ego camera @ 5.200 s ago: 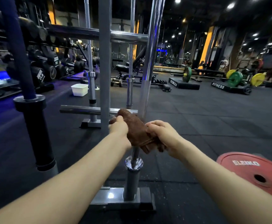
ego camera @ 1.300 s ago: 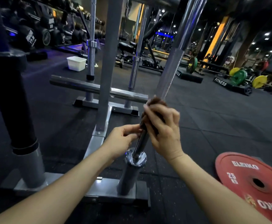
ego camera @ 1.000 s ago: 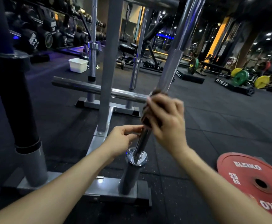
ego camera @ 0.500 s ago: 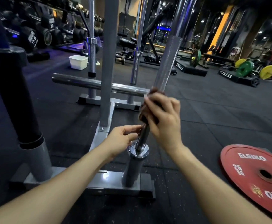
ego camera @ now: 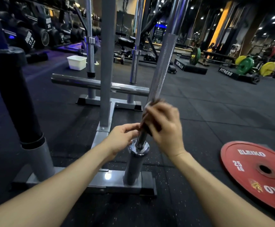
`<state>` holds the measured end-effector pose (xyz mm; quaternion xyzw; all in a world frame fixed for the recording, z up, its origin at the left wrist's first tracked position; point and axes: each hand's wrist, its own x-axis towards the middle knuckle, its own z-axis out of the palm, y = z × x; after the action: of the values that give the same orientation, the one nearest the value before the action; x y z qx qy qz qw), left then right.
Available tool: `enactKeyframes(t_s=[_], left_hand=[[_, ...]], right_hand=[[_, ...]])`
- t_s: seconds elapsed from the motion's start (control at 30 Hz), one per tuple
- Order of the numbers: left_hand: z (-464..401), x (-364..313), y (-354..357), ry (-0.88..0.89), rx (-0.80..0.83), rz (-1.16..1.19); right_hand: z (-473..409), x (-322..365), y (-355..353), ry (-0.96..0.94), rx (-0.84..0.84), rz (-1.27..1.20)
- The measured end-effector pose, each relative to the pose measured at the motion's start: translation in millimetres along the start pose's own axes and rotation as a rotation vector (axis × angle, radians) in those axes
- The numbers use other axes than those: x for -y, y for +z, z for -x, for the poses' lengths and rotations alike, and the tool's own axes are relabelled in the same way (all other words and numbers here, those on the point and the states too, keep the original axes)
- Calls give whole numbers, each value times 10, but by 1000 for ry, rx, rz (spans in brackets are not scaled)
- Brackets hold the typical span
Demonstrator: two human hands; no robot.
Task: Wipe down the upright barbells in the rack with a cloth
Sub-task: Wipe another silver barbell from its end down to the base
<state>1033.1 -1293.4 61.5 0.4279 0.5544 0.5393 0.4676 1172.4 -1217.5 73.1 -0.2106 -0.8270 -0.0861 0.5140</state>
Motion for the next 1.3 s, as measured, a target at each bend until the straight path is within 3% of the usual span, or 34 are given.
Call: enactKeyframes(t_s=[0.07, 0.13, 0.33, 0.4, 0.57, 0.87, 1.1, 1.17, 1.3], left_hand=[[-4, 5, -14, -11, 1, -5], [-12, 17, -19, -2, 0, -7], [-54, 53, -53, 40, 28, -58], [-46, 46, -50, 34, 20, -75], [-55, 27, -44, 25, 29, -14], [-12, 19, -34, 2, 42, 0], [-33, -12, -45, -28, 34, 29], [-55, 5, -73, -29, 39, 33], [-56, 10, -72, -10, 44, 6]], right_hand=[[-291, 75, -88, 167, -118, -85], [-367, 152, -85, 255, -132, -86], [51, 112, 40, 389, 47, -186], [-51, 129, -25, 401, 65, -209], [-507, 178, -139, 377, -132, -240], [-158, 110, -66, 527, 108, -263], [-335, 208, -116, 485, -11, -212], [-177, 179, -40, 485, 64, -235], [253, 114, 81, 603, 380, -177]])
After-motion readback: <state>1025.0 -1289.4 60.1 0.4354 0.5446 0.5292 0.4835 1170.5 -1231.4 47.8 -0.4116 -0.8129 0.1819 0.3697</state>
